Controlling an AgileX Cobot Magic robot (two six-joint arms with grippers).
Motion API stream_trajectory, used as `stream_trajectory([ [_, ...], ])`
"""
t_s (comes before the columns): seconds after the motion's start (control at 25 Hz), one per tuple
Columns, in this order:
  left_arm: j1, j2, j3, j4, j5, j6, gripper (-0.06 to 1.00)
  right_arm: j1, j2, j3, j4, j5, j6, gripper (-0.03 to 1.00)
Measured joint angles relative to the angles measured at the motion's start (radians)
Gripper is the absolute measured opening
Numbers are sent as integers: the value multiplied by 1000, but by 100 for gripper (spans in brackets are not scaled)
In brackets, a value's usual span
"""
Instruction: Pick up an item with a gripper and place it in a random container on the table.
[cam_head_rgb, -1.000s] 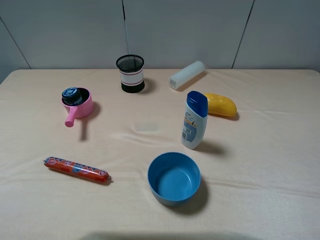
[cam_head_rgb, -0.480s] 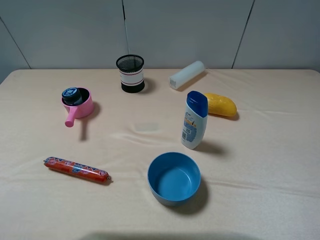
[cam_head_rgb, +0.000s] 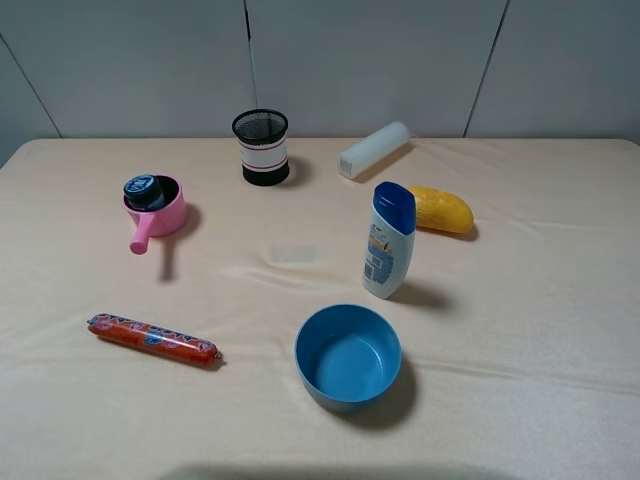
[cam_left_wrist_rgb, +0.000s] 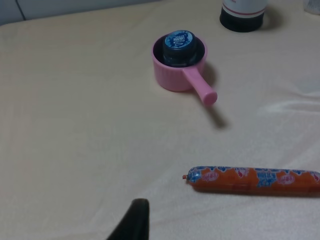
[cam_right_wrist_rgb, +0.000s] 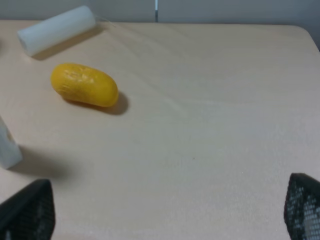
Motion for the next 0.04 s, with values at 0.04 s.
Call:
stream_trajectory([
  [0.04,0,0,0,0,0,0,99,0,0,0,0,0,0,69],
])
